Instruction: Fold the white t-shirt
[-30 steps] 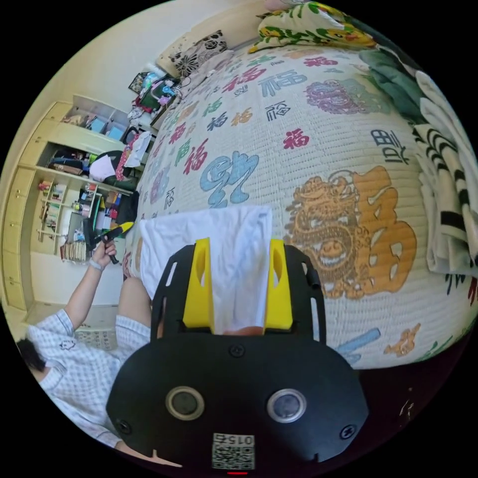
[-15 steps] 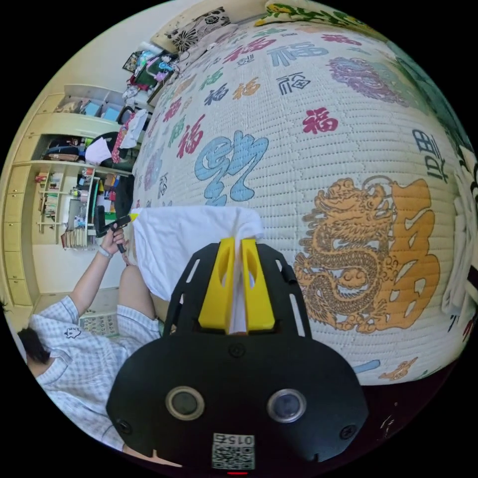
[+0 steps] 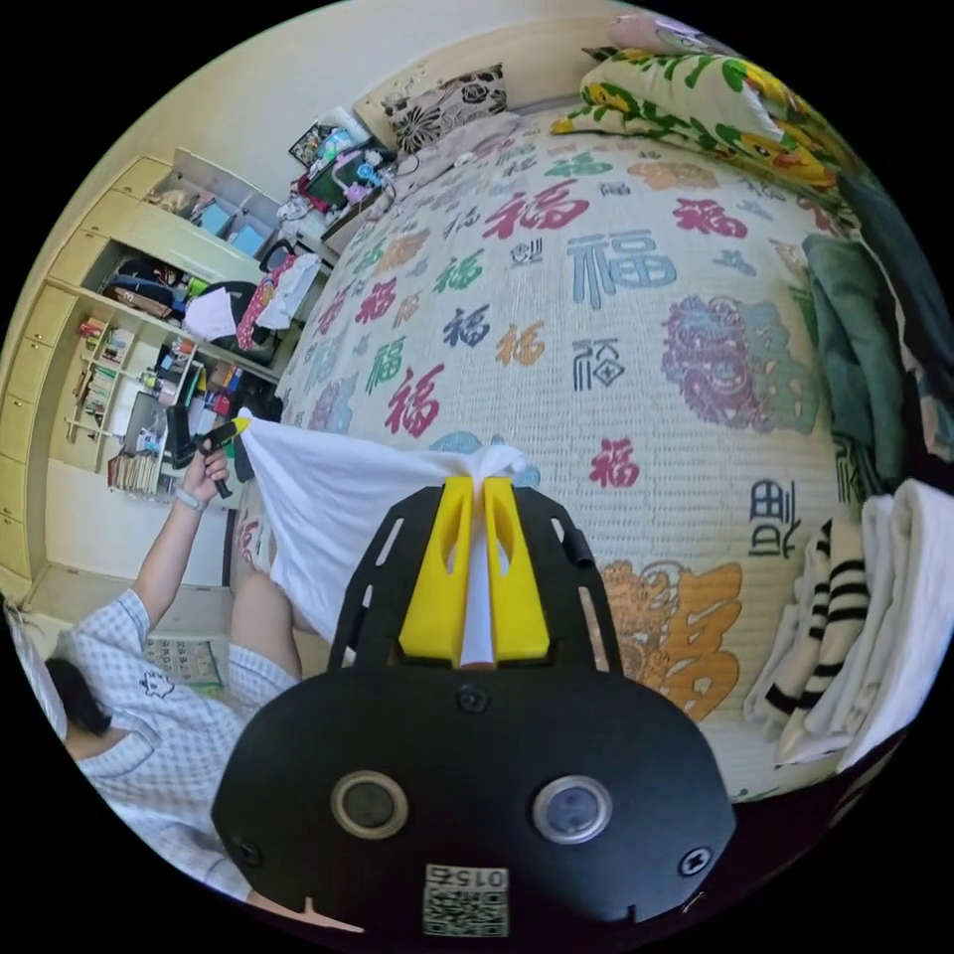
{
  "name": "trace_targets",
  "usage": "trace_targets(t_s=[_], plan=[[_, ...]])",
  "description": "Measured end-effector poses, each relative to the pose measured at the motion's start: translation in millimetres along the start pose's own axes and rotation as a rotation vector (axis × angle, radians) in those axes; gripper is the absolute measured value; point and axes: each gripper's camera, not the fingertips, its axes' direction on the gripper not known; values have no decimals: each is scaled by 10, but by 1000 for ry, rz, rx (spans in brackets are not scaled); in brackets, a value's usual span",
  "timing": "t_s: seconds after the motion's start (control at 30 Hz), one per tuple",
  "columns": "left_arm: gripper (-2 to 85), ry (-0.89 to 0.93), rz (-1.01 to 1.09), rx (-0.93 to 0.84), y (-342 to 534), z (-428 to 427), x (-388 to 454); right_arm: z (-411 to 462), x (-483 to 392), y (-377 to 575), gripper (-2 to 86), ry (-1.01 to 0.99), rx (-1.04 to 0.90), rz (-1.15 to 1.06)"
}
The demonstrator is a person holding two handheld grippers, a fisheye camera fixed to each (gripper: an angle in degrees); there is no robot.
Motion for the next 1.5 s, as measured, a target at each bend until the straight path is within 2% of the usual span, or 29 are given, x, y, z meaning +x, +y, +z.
trace_targets(t_s=[0.07, 0.13, 0.23, 0.33, 0.43, 0.57, 0.73, 0.93, 1.17, 1.3, 1.37, 1.43, 1.5], plan=[[46, -112, -74, -87, -15, 153, -185, 56, 19, -121, 42, 36, 21, 5], [53, -170, -148, -122, 116, 207, -331, 352, 154, -222, 64, 101, -125, 64], [63, -37, -194, -13, 590, 71, -386, 515, 224, 15, 54, 103, -140, 80], [80, 67, -232, -77, 1268, 84, -298, 643, 163, 547, 72, -38, -157, 13], [85, 86, -242, -143, 1944, 215, -44, 912, 97, 1123, 85, -143, -221, 47], [89, 103, -347, -135, 2446, 451, 46, 1196, 0, 1480, 80, -158, -179, 102], [31, 81, -412, -134, 2516, 629, 128, 1452, 49, 1442, 16, -145, -121, 193], [-2, 36, -321, -88, 2739, 367, 532, 1455, 4, 1434, 0, -42, -89, 157], [7, 30, -369, -93, 3104, 217, 673, 1711, -9, 1528, 14, -32, -43, 203], [31, 0, -407, -139, 3249, 235, 666, 1955, -154, 1637, 70, 70, -13, 262], [44, 4, -405, -68, 3373, 98, 751, 2027, -349, 1686, 62, 77, 28, 211], [53, 2, -401, -45, 3461, 34, 799, 2221, -690, 1695, 54, 2, 58, 76], [64, 33, -416, -47, 3538, 37, 806, 2513, -935, 1638, 65, -62, 16, -7]])
